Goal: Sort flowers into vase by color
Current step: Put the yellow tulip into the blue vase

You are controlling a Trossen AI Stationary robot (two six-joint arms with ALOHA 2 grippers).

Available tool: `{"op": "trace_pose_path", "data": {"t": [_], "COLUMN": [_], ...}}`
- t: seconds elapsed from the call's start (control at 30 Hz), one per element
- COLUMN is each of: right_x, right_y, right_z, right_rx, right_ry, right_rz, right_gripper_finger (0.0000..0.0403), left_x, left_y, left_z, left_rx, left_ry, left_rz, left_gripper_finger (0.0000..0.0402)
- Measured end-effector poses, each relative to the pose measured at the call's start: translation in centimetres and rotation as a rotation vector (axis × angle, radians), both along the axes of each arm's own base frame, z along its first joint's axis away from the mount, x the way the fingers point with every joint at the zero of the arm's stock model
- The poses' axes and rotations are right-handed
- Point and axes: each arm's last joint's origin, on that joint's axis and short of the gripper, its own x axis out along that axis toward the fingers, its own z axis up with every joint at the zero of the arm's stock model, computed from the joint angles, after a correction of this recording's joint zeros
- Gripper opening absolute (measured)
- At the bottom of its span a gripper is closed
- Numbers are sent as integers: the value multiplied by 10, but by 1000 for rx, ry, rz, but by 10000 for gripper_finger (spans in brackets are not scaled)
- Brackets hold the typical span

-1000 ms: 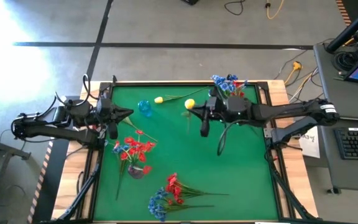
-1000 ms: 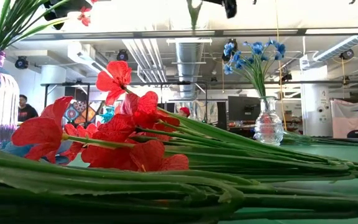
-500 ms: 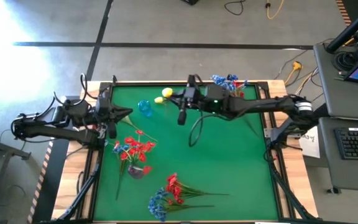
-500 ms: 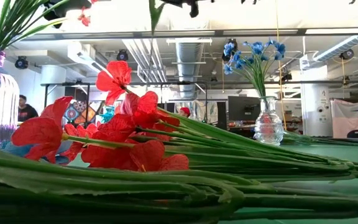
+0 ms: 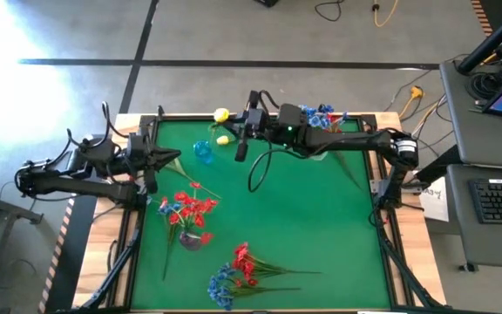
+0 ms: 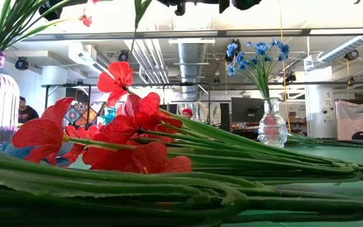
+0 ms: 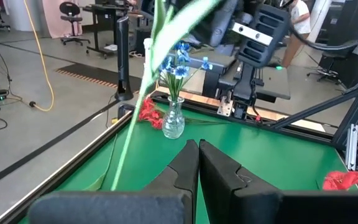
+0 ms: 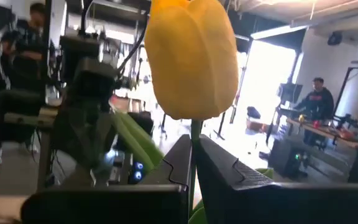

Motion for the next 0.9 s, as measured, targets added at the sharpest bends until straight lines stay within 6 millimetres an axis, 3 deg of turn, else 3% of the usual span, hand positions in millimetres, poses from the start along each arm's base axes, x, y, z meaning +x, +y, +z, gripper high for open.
{"op": "trace_pose_path", "data": {"t": [0.43,0.9], "right_x": [15,20], "right_y": [-27,-34], "right_z": [-26,-38], "right_rx": [19,22], "right_ry": [-82,-78], "right_rz": [-2,-21], "right_gripper_finger": [13,13], "left_x": [-2,-2], "left_y": [0,0], "left_z": [0,0], "left_rx": [4,14], "left_ry": [-6,-2], "left_rz": [-1,-2], "left_gripper_finger": [0,0]}}
